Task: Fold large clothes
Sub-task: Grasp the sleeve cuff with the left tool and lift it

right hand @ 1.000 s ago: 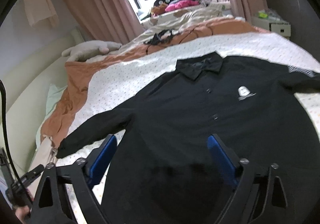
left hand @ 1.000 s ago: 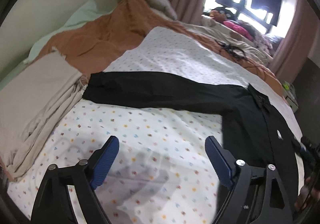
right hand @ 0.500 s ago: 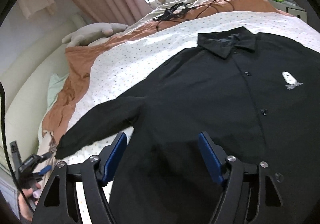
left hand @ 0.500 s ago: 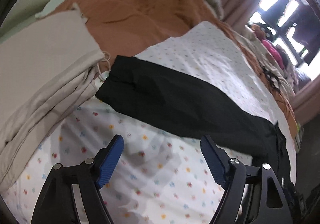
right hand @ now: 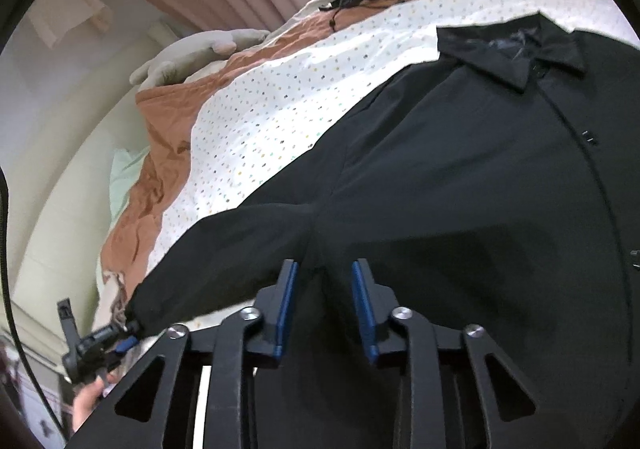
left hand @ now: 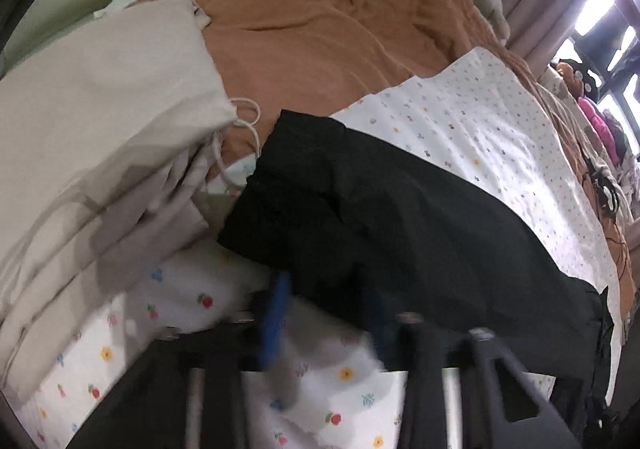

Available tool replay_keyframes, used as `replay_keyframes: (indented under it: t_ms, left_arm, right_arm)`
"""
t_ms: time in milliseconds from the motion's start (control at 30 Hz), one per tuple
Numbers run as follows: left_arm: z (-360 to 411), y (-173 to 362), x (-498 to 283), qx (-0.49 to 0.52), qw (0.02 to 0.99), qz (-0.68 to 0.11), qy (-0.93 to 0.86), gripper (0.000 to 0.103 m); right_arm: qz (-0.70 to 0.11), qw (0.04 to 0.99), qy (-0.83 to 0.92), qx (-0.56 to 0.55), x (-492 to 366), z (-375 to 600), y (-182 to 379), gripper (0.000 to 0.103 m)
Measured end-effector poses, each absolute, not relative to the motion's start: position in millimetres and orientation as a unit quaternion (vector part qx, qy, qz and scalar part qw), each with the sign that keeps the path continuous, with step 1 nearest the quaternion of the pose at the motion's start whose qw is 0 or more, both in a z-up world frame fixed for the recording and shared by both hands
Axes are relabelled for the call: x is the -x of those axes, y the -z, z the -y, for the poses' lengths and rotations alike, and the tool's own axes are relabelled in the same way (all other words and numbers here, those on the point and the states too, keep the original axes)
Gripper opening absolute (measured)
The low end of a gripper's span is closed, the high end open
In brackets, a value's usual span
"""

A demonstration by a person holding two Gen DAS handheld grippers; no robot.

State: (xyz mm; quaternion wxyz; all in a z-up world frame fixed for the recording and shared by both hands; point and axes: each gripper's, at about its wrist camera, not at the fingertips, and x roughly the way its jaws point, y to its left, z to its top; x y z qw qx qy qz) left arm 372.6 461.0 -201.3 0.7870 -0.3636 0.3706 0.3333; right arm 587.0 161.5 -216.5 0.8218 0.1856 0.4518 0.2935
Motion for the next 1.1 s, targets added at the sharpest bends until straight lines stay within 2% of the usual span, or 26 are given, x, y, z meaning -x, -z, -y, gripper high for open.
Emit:
replay_keyframes:
  t_ms: [33,133,333,367,500,633,700,767,833,1000,1100]
  left_arm:
    - [-462,201,-373,0.370,0.790,-0.367,-0.323,0.012]
    - [-458,186,-370,0.357,0.808,-0.346,-0.315,0.008]
    - [-448,133,-369,0.332,0.847,-0.305,-0.282,0.006]
    - [-446,124,-370,0.327,0.853,-0.300,-0.276,0.006]
    - [-432,82,-376,0.307,0.872,-0.279,-0.261,0.006]
    - [-406,38,-384,0.268,0.895,-0.252,-0.253,0.006]
    - [-393,22,-396,0.258,0.904,-0.245,-0.237,0.006]
    - [-377,3,-405,0.250,0.912,-0.237,-0.221,0.006]
    - [-359,-18,-415,0.239,0.922,-0.229,-0.201,0.006]
    - [-304,-59,-433,0.204,0.943,-0.212,-0.153,0.006]
    - [-269,-79,-445,0.187,0.951,-0.212,-0.128,0.006]
  right_arm:
    - [-0.453,0.818,-0.296,-0.194,-592,-163,219,0.022]
    - [-0.451,0.813,-0.304,-0.209,-601,-170,222,0.021]
    - [-0.494,0.779,-0.303,-0.240,-620,-187,256,0.021]
    - [-0.505,0.770,-0.298,-0.253,-622,-187,264,0.016]
    - [-0.519,0.751,-0.302,-0.276,-621,-181,264,0.017]
    - [-0.512,0.748,-0.308,-0.290,-609,-164,247,0.042]
    - [-0.497,0.757,-0.309,-0.292,-601,-151,234,0.049]
    - [-0.485,0.763,-0.308,-0.294,-593,-135,221,0.060]
    - [-0.471,0.774,-0.302,-0.297,-582,-115,206,0.064]
    - [-0.451,0.793,-0.277,-0.301,-566,-61,174,0.064]
    - [-0.430,0.815,-0.253,-0.294,-549,-24,156,0.069]
